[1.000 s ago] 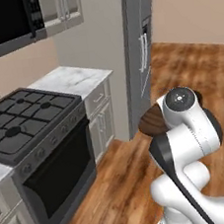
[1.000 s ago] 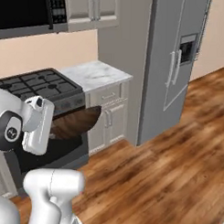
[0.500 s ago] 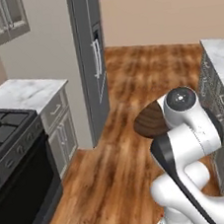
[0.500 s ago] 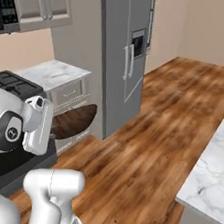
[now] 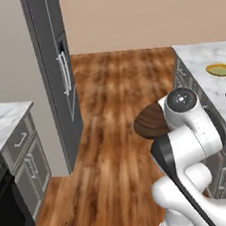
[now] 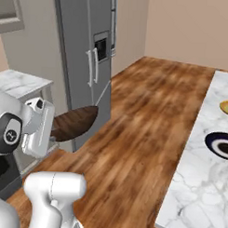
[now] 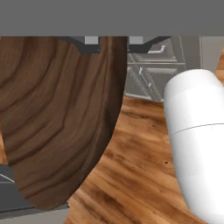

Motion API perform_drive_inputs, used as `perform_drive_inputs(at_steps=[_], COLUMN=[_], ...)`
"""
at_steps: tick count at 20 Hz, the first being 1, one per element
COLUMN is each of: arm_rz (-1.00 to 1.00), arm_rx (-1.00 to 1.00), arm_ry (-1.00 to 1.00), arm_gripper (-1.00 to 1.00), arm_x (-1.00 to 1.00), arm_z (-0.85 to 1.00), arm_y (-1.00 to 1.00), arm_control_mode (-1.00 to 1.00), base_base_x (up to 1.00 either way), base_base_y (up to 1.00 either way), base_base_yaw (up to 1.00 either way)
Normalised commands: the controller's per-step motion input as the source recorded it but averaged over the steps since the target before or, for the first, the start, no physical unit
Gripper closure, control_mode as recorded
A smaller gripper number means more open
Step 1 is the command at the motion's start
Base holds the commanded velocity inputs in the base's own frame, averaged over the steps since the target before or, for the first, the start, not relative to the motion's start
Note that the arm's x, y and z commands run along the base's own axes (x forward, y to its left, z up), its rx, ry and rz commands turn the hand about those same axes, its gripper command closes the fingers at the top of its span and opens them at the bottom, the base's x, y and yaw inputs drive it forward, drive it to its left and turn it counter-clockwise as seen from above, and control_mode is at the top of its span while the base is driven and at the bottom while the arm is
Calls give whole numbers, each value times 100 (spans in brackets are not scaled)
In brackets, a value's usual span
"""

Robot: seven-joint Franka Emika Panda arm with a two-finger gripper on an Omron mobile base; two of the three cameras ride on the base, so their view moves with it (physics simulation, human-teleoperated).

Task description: Move the bowls from the cabinet to the plates on the dining table.

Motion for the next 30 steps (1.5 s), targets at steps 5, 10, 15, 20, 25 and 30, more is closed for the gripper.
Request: perform_drive_inputs(at_steps=[5,10,15,20,25,30], arm_rz=[0,0,0,0,0,0], arm_rx=[0,0,0,0,0,0], arm_ry=[0,0,0,0,0,0], arm_gripper=[100,100,100,100,100,100], arm_x=[0,0,0,0,0,0], arm_z=[0,0,0,0,0,0], arm_y=[0,0,0,0,0,0], arm_control_mode=[100,100,100,100,100,100], base_base_x=[100,91,70,60,33,21], base_base_y=[0,0,9,25,63,62], base_base_yaw=[-33,-39,-48,-49,-43,-46])
